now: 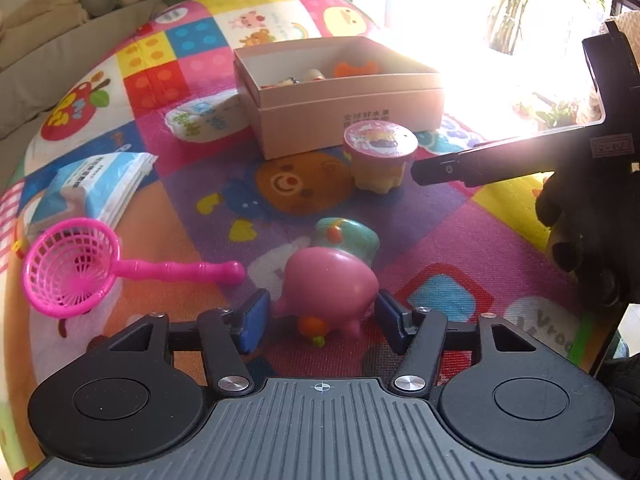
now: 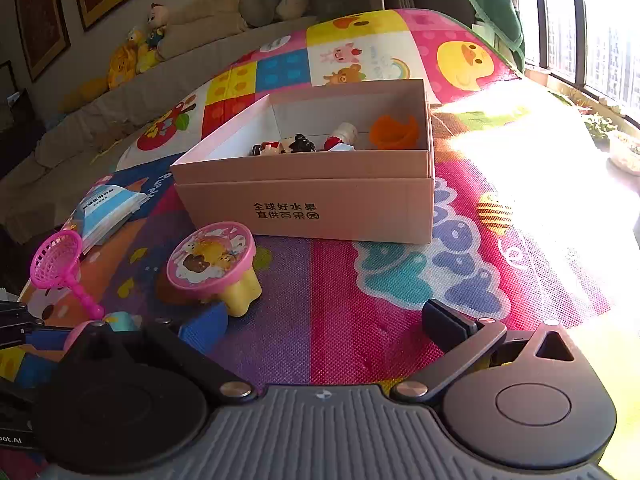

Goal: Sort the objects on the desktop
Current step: 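Grasp the pink pig toy with the left gripper while the right grasps the pink-lidded cup toy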

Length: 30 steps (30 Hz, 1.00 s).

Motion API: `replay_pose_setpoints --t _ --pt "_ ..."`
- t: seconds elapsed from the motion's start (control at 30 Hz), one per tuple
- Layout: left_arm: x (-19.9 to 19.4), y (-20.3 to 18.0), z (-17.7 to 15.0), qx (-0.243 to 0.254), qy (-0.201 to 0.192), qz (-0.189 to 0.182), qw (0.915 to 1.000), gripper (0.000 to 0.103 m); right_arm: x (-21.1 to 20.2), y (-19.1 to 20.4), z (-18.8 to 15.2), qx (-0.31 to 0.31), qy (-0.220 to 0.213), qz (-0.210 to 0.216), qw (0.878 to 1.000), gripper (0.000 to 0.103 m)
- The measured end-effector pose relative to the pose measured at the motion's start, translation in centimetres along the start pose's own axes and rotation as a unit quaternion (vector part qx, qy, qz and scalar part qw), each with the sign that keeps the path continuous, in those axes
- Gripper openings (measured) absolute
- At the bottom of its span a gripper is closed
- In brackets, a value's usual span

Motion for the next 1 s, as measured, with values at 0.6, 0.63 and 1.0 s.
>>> replay_pose_setpoints --t 0.6,0.63,1.0 --pt "-2.5 5.0 -0.7 -0.025 -0.004 0.053 0.9983 0.096 0.5 0.7 -0.4 -0.039 0.020 -0.012 0.999 0.103" --pt "-2.6 4.5 -0.7 -0.039 -0.008 0.033 0.9987 0.096 0.5 0.7 -0.4 -0.042 0.022 -0.013 0.999 0.103" --pt "1.5 -0.4 2.7 -0.076 -0.027 0.015 0.9966 0.096 -1.1 0.3 0.3 -0.034 -0.026 -0.024 0.999 0.103"
Point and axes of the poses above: each gripper's, at about its wrist camera, not at the fingertips, and x roughly the way its jaws point, y to its left, z to its top, the point moved 10 cm from there along x, roughly the way its jaws point, and after that the axes turned 5 degrees about -y, right-handed, at the moved point
